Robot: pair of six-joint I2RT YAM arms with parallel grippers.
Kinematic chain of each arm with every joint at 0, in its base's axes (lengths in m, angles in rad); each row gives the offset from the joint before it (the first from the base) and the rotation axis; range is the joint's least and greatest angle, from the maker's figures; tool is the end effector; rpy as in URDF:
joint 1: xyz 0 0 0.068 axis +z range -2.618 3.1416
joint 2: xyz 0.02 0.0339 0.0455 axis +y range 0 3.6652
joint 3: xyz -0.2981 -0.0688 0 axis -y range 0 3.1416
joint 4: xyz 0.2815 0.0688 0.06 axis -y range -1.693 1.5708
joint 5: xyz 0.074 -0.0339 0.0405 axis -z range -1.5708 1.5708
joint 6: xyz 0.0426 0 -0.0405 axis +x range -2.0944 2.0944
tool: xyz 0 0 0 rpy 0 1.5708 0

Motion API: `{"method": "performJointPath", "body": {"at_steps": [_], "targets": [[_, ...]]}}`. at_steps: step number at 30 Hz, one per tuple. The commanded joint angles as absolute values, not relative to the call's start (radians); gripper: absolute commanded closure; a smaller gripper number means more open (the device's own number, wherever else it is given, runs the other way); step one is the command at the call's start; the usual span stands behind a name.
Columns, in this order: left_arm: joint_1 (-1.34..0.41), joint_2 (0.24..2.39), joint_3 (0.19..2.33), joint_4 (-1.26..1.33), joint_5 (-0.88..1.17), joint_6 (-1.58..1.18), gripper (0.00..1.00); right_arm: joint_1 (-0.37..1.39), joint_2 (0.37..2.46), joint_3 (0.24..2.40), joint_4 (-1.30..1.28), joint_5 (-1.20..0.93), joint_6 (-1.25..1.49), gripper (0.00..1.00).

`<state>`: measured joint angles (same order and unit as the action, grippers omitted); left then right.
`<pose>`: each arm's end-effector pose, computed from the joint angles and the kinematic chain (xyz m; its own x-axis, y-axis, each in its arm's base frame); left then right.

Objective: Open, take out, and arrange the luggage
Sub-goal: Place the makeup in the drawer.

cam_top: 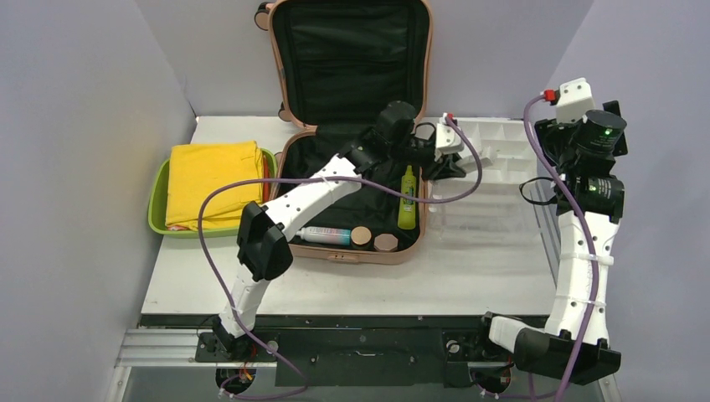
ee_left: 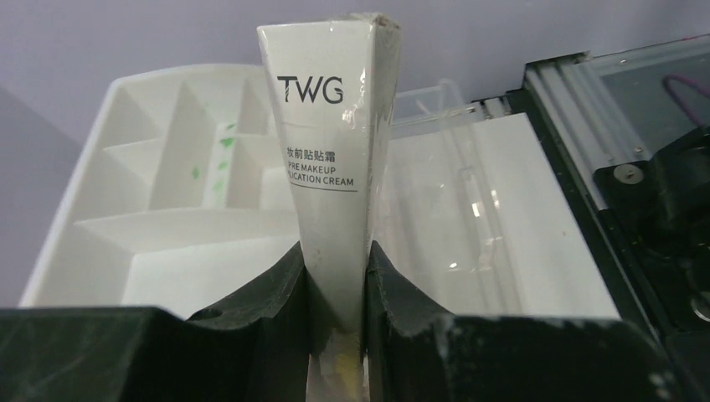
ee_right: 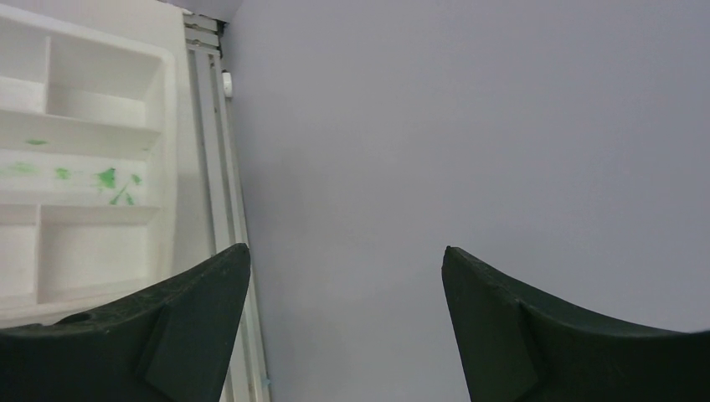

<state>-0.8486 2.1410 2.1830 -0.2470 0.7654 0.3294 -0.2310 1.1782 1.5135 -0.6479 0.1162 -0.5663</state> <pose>0.3495 -0.4413 0.4149 0.1927 0.1341 -0.9720 0.9798 -0.0800 0.1832 0.2546 -0.0650 0.5024 -0.4323 -0.4458 -0.7839 0.1219 0.8324 -0.5406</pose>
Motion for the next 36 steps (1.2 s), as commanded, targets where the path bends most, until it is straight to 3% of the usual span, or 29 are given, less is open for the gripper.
{"method": "performJointPath", "body": {"at_steps": [1, 6, 31, 34, 36], "targets": [[-0.893, 2.07, 2.15, -0.035, 0.825, 0.204, 0.83, -0.278, 1.135, 1.504, -0.556, 0.2, -0.526, 0.2], [-0.923, 2.083, 2.133, 0.076, 0.852, 0.101, 0.83, -0.315, 1.122, 1.51, -0.556, 0.196, -0.505, 0.2], [-0.982, 2.171, 1.93, 0.265, 0.776, 0.2, 0.8, -0.347, 1.064, 1.532, -0.579, 0.086, -0.451, 0.2], [-0.989, 2.18, 1.91, 0.293, 0.731, 0.235, 0.69, -0.347, 1.055, 1.528, -0.581, 0.083, -0.454, 0.2], [-0.991, 2.183, 1.891, 0.318, 0.69, 0.256, 0.44, -0.348, 1.052, 1.53, -0.582, 0.076, -0.449, 0.2]]}}
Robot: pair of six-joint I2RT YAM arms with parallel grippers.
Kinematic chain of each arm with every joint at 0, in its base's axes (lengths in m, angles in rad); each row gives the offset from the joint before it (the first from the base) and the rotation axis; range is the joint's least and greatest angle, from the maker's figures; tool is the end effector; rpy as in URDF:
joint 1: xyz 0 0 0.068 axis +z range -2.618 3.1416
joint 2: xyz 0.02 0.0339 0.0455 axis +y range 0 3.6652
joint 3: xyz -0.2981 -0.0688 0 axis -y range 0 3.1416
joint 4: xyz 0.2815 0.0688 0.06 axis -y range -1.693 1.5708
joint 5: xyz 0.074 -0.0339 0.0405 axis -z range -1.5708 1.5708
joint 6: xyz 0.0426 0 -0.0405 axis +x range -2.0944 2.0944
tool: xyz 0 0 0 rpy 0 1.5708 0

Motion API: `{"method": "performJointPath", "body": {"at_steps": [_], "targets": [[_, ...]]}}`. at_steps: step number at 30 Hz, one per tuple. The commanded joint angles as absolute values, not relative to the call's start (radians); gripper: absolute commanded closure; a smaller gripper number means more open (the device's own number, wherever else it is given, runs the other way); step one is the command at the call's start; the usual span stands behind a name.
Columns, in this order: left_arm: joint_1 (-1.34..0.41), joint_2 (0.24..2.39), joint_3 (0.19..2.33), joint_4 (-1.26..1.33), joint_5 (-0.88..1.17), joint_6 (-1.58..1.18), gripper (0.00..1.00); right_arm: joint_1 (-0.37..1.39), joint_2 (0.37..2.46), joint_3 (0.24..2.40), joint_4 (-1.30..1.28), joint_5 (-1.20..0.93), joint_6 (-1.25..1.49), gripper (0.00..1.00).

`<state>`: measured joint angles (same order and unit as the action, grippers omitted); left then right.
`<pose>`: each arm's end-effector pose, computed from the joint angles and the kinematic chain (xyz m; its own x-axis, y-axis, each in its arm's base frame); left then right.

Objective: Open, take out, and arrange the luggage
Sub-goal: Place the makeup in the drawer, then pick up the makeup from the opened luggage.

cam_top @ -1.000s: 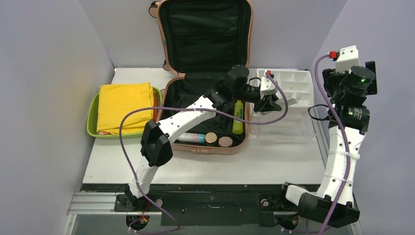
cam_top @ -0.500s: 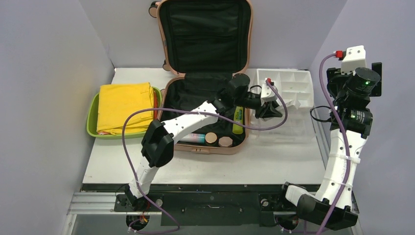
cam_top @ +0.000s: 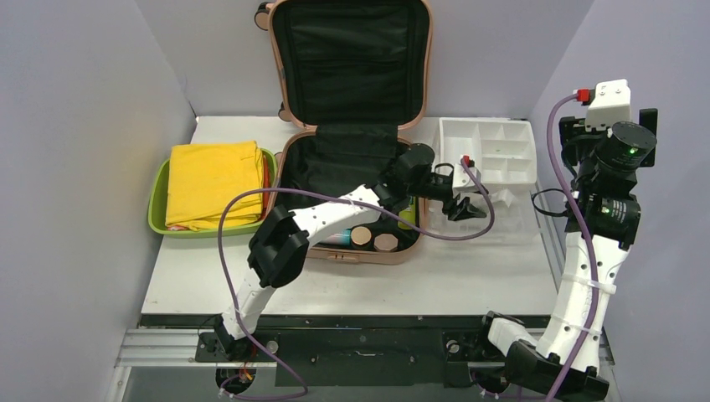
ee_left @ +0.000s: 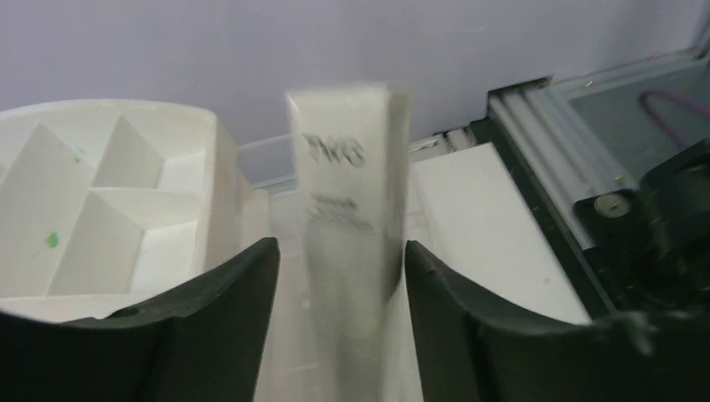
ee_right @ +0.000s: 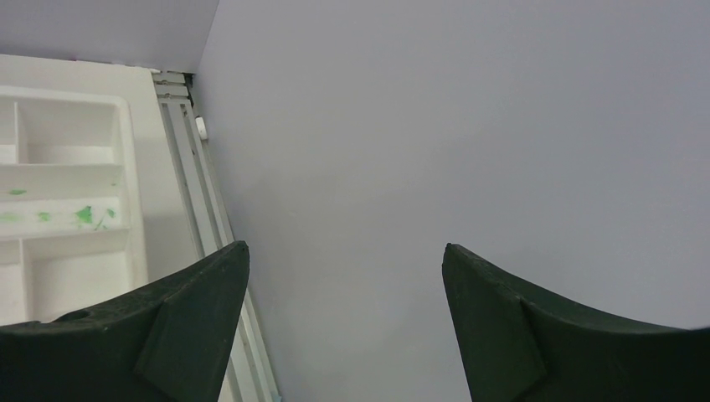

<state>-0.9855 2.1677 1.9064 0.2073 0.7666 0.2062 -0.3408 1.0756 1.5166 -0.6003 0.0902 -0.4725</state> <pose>0.2955 -0.4994 0.3396 0.1721 0.0073 -0.9851 0.9683 -0.1849 0.1678 0.2082 -0.0779 0.5317 -0.3228 -0.3665 -0.8727 0.3030 0.8335 -0.4621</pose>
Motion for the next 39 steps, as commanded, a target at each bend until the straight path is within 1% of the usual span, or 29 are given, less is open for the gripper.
{"method": "performJointPath", "body": {"at_steps": [1, 2, 3, 4, 5, 6, 10, 13, 14, 18, 21, 24, 26, 27, 28, 29, 30, 31, 32, 33, 34, 37, 39], "targets": [[-0.991, 2.184, 1.875, 0.333, 0.655, 0.259, 0.4, -0.348, 1.051, 1.531, -0.585, 0.072, -0.447, 0.2], [-0.992, 2.186, 1.867, 0.364, 0.637, 0.261, 0.28, -0.348, 1.052, 1.533, -0.586, 0.071, -0.442, 0.2], [-0.991, 2.187, 1.853, 0.377, 0.601, 0.266, 0.22, -0.348, 1.052, 1.533, -0.591, 0.066, -0.439, 0.2], [-0.991, 2.187, 1.847, 0.41, 0.586, 0.268, 0.11, -0.348, 1.053, 1.534, -0.593, 0.065, -0.436, 0.2], [-0.991, 2.187, 1.837, 0.44, 0.558, 0.27, 0.04, -0.348, 1.054, 1.533, -0.596, 0.062, -0.433, 0.2], [-0.991, 2.187, 1.836, 0.451, 0.547, 0.272, 0.02, -0.348, 1.055, 1.533, -0.598, 0.061, -0.429, 0.2], [-0.983, 2.18, 1.849, 0.505, 0.492, 0.277, 0.03, -0.348, 1.06, 1.53, -0.602, 0.042, -0.416, 0.2], [-0.963, 2.165, 1.901, 0.511, 0.446, 0.254, 0.04, -0.348, 1.072, 1.536, -0.613, 0.015, -0.418, 0.2], [-0.957, 2.16, 1.93, 0.504, 0.441, 0.242, 0.04, -0.348, 1.077, 1.54, -0.627, -0.022, -0.42, 0.2], [-0.898, 2.119, 2.039, 0.348, 0.461, 0.23, 0.04, -0.345, 1.116, 1.575, -0.708, -0.136, -0.449, 0.2], [-0.841, 2.075, 2.1, 0.133, 0.527, 0.247, 0.04, -0.338, 1.151, 1.596, -0.756, -0.213, -0.47, 0.21], [-0.742, 2.036, 2.141, -0.097, 0.634, 0.333, 0.04, -0.317, 1.175, 1.617, -0.805, -0.294, -0.505, 0.21], [-0.669, 2.017, 2.166, -0.371, 0.721, 0.416, 0.04, -0.29, 1.188, 1.621, -0.818, -0.302, -0.53, 0.21], [-0.645, 2.015, 2.18, -0.451, 0.747, 0.455, 0.04, -0.284, 1.197, 1.623, -0.822, -0.301, -0.551, 0.21], [-0.598, 2.015, 2.205, -0.621, 0.786, 0.554, 0.04, -0.27, 1.202, 1.624, -0.833, -0.299, -0.562, 0.21], [-0.575, 2.019, 2.217, -0.709, 0.798, 0.683, 0.04, -0.263, 1.211, 1.623, -0.837, -0.293, -0.584, 0.21], [-0.538, 2.022, 2.233, -0.885, 0.806, 0.75, 0.04, -0.25, 1.215, 1.618, -0.844, -0.29, -0.603, 0.21], [-0.52, 2.025, 2.228, -0.958, 0.801, 0.889, 0.04, -0.243, 1.222, 1.615, -0.847, -0.283, -0.61, 0.21], [-0.492, 2.026, 2.223, -1.113, 0.78, 0.968, 0.04, -0.23, 1.229, 1.607, -0.849, -0.279, -0.621, 0.21], [-0.478, 2.025, 2.196, -1.183, 0.769, 1.097, 0.04, -0.224, 1.232, 1.602, -0.847, -0.269, -0.625, 0.21], [-0.452, 2.019, 2.176, -1.291, 0.752, 1.154, 0.04, -0.212, 1.239, 1.589, -0.844, -0.266, -0.629, 0.21], [-0.394, 1.998, 2.048, -1.432, 0.742, 1.374, 0.04, -0.194, 1.251, 1.558, -0.819, -0.246, -0.63, 0.21], [-0.383, 1.985, 1.962, -1.461, 0.712, 1.423, 0.04, -0.183, 1.264, 1.535, -0.81, -0.233, -0.632, 0.21]]}}
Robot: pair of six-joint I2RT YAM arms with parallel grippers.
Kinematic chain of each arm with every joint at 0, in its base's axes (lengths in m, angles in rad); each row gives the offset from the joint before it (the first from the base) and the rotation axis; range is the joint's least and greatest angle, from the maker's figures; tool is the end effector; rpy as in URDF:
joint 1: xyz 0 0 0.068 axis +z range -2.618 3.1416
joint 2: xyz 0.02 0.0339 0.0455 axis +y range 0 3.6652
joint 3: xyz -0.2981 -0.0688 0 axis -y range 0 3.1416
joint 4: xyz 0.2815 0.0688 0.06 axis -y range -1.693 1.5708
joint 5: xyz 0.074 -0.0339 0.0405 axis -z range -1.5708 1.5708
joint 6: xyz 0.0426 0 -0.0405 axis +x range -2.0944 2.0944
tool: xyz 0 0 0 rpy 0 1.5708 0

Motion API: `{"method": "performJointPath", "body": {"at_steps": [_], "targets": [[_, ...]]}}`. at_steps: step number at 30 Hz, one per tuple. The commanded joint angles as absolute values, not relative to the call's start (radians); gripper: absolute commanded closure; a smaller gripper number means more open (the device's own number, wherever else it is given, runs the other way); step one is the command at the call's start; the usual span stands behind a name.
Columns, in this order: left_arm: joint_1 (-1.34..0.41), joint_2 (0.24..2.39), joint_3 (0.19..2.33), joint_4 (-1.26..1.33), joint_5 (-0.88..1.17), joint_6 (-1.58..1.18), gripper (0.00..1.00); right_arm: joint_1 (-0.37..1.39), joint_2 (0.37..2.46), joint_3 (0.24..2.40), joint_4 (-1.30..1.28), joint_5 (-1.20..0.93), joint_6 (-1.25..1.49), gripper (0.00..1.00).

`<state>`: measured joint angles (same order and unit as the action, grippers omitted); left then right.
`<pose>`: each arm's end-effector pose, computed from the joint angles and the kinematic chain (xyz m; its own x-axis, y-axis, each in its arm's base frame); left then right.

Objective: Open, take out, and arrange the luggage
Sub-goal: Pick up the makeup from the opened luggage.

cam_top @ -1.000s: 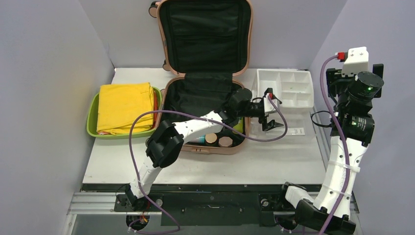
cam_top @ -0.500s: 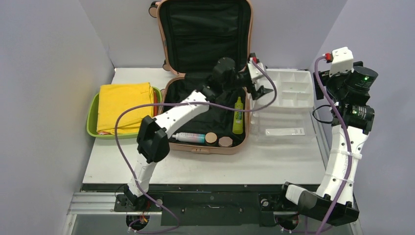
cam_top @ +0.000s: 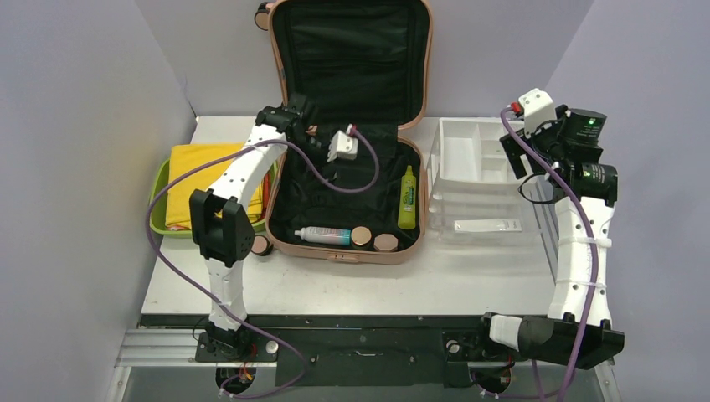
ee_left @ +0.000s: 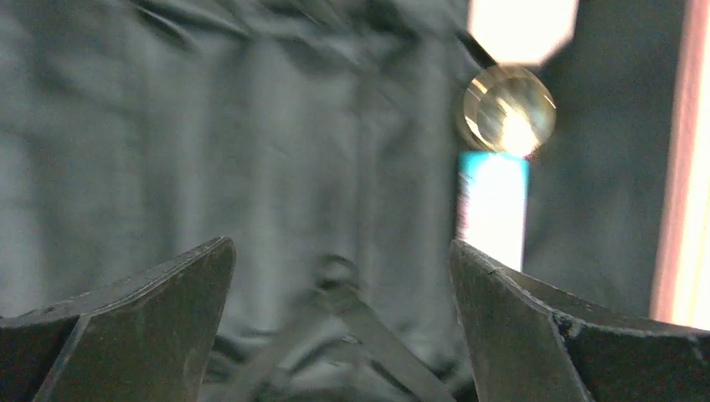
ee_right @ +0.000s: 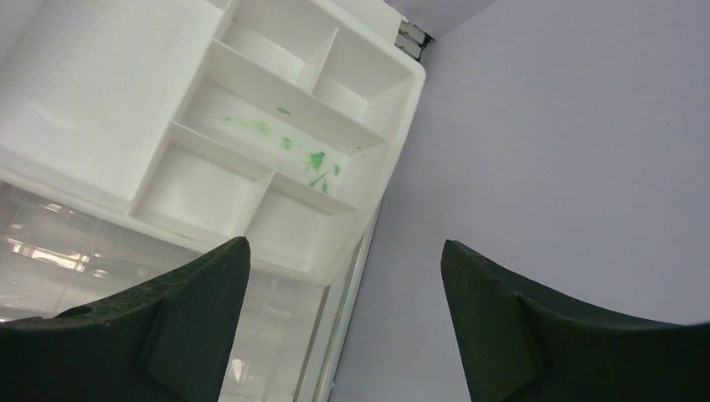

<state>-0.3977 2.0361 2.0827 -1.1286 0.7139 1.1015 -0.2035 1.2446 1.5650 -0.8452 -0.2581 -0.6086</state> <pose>0.4336 -0.2124 0.3592 0.1458 0.6699 -0.7280 0.9866 -0.0437 0.1573 0.2690 -0.0444 0.4838 -0.3906 -0.4838 -0.7832 -0.2977 0.8714 -0.3899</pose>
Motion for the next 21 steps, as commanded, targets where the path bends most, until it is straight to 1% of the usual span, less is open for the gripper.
{"method": "performJointPath", "body": {"at_steps": [1, 3, 6, 12, 15, 18, 21], "targets": [[-0.382, 1.978, 1.935, -1.463, 0.701, 1.436, 0.04, -0.177, 1.274, 1.531, -0.808, -0.229, -0.638, 0.21], [-0.383, 1.972, 1.859, -1.44, 0.681, 1.457, 0.03, -0.169, 1.292, 1.531, -0.803, -0.213, -0.643, 0.21], [-0.383, 1.973, 1.776, -1.385, 0.709, 1.414, 0.03, -0.165, 1.312, 1.544, -0.802, -0.198, -0.643, 0.21], [-0.395, 1.995, 1.717, -1.281, 0.755, 1.352, 0.02, -0.159, 1.331, 1.548, -0.8, -0.186, -0.649, 0.21], [-0.422, 2.025, 1.699, -1.266, 0.732, 1.315, 0.0, -0.157, 1.325, 1.545, -0.802, -0.188, -0.649, 0.22], [-0.448, 2.026, 1.649, -1.166, 0.689, 1.255, 0.06, -0.154, 1.315, 1.537, -0.799, -0.192, -0.645, 0.22], [-0.473, 2.009, 1.565, -1.069, 0.626, 1.203, 0.08, -0.151, 1.308, 1.532, -0.798, -0.196, -0.643, 0.22]]}}
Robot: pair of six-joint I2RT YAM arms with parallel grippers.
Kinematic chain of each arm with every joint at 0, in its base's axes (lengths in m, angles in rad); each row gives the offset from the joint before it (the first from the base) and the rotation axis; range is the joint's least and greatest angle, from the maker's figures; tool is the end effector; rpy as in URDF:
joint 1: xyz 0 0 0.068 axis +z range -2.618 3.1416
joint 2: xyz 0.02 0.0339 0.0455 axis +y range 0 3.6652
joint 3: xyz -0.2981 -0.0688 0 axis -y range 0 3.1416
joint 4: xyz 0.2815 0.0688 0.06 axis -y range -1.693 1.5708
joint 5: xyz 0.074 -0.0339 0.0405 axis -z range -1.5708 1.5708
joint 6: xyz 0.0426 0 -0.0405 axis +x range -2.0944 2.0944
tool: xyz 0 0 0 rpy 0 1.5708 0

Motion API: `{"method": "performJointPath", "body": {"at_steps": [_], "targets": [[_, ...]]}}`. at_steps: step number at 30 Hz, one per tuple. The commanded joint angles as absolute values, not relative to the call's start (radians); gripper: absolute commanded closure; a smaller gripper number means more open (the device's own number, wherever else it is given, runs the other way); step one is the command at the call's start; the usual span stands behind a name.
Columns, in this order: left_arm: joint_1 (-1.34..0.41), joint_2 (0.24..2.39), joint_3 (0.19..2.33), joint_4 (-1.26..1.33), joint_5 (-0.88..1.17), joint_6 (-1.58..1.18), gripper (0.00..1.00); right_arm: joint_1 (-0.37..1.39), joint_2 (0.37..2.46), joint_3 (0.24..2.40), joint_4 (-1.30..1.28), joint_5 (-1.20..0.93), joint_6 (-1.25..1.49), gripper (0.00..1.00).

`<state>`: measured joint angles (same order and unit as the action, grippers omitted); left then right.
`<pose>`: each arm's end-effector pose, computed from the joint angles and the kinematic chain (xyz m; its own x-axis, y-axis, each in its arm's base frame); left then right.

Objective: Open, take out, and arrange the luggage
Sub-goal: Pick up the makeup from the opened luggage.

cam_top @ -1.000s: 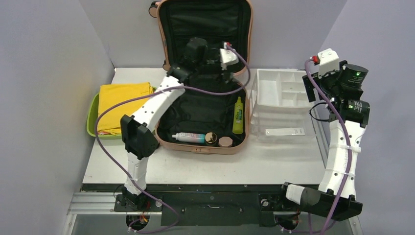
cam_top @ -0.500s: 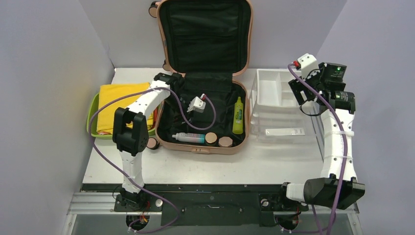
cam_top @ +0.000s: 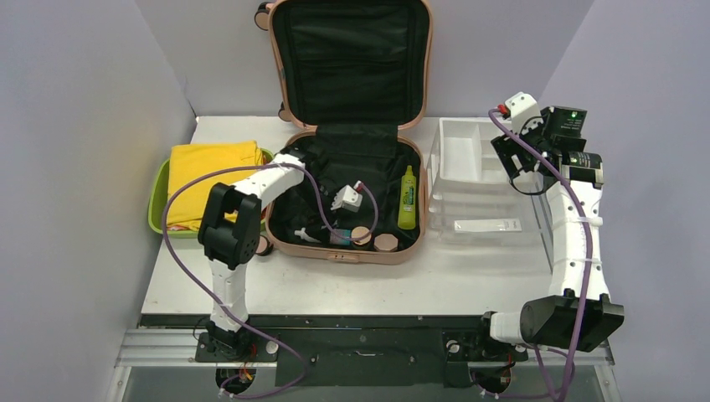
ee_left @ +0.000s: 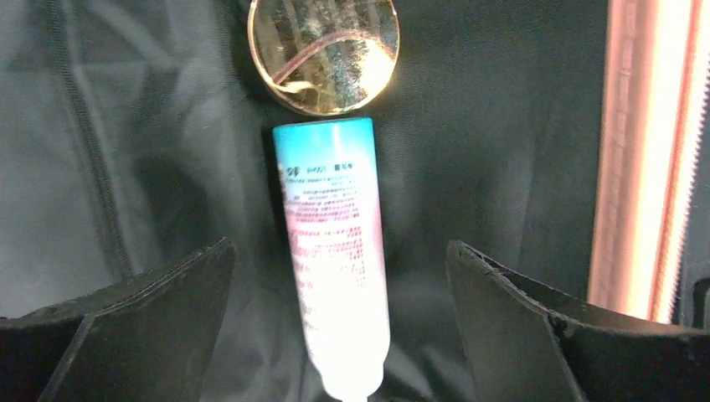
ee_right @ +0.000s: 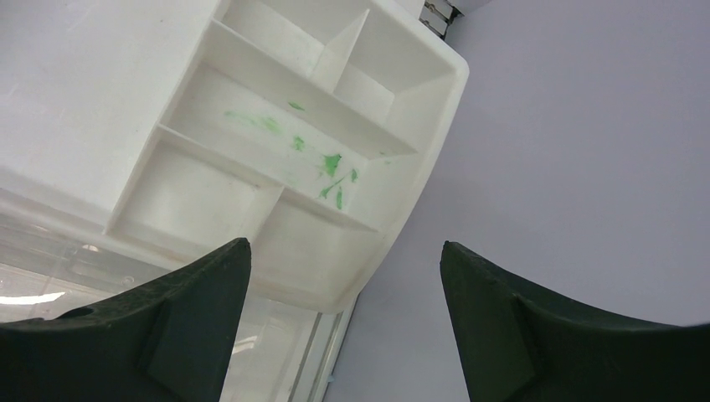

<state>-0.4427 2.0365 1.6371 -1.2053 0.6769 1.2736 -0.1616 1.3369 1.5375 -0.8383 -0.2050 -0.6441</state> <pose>0.3797 -0.2096 0.2185 0.0365 0.8076 -0.5886 0.9557 -0.2004 -0.2157 0.3052 -0.0410 0.4495 -0.4675 -0.5195 -0.7153 -0.3560 0.8513 -0.3856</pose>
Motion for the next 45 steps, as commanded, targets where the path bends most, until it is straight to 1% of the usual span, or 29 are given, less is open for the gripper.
{"method": "performJointPath", "body": {"at_steps": [1, 2, 6, 7, 8, 10, 11, 12, 13, 14, 15, 16, 18, 20, 30, 35, 38, 40, 43, 44, 45], "targets": [[-0.477, 2.002, 1.549, -1.035, 0.619, 1.197, 0.09, -0.151, 1.307, 1.531, -0.798, -0.196, -0.642, 0.22], [-0.483, 2.0, 1.524, -1.019, 0.603, 1.18, 0.09, -0.15, 1.304, 1.531, -0.798, -0.198, -0.641, 0.22], [-0.498, 2.01, 1.499, -0.97, 0.573, 1.125, 0.18, -0.147, 1.302, 1.535, -0.795, -0.203, -0.634, 0.22], [-0.501, 2.017, 1.499, -0.96, 0.565, 1.117, 0.23, -0.147, 1.3, 1.535, -0.795, -0.204, -0.632, 0.22], [-0.506, 2.02, 1.498, -0.953, 0.544, 1.098, 0.27, -0.145, 1.299, 1.535, -0.795, -0.204, -0.63, 0.22], [-0.512, 2.027, 1.498, -0.938, 0.525, 1.082, 0.41, -0.142, 1.295, 1.534, -0.795, -0.205, -0.627, 0.22], [-0.512, 2.028, 1.499, -0.935, 0.521, 1.077, 0.45, -0.142, 1.294, 1.534, -0.794, -0.206, -0.626, 0.22], [-0.511, 2.028, 1.501, -0.934, 0.517, 1.063, 0.54, -0.14, 1.294, 1.536, -0.793, -0.206, -0.623, 0.22], [-0.51, 2.026, 1.504, -0.936, 0.517, 1.059, 0.58, -0.14, 1.295, 1.537, -0.792, -0.207, -0.621, 0.22], [-0.509, 2.024, 1.506, -0.937, 0.516, 1.053, 0.66, -0.138, 1.295, 1.541, -0.792, -0.207, -0.62, 0.22], [-0.506, 2.02, 1.513, -0.938, 0.515, 1.048, 0.69, -0.137, 1.294, 1.543, -0.792, -0.207, -0.62, 0.22], [-0.505, 2.017, 1.518, -0.945, 0.515, 1.04, 0.76, -0.136, 1.294, 1.546, -0.792, -0.207, -0.62, 0.22], [-0.496, 2.009, 1.543, -0.964, 0.516, 1.03, 0.83, -0.134, 1.295, 1.553, -0.79, -0.206, -0.622, 0.22], [-0.484, 2.005, 1.579, -0.988, 0.524, 1.019, 0.85, -0.134, 1.297, 1.559, -0.789, -0.205, -0.623, 0.22], [-0.437, 1.981, 1.872, -1.071, 0.584, 0.938, 0.86, -0.133, 1.28, 1.554, -0.751, -0.133, -0.604, 0.21], [-0.443, 2.045, 2.124, -1.042, 0.682, 0.816, 0.87, -0.137, 1.265, 1.53, -0.697, -0.032, -0.574, 0.21], [-0.479, 2.101, 2.267, -0.977, 0.746, 0.746, 0.87, -0.141, 1.258, 1.527, -0.684, 0.035, -0.57, 0.21], [-0.51, 2.117, 2.3, -0.89, 0.807, 0.655, 0.87, -0.149, 1.257, 1.529, -0.679, 0.064, -0.566, 0.21], [-0.552, 2.117, 2.289, -0.639, 0.861, 0.514, 0.87, -0.157, 1.25, 1.53, -0.672, 0.116, -0.554, 0.21], [-0.571, 2.117, 2.275, -0.575, 0.889, 0.427, 0.87, -0.162, 1.248, 1.527, -0.665, 0.127, -0.551, 0.21], [-0.58, 2.117, 2.267, -0.438, 0.901, 0.379, 0.88, -0.164, 1.242, 1.524, -0.662, 0.15, -0.548, 0.2]]}}
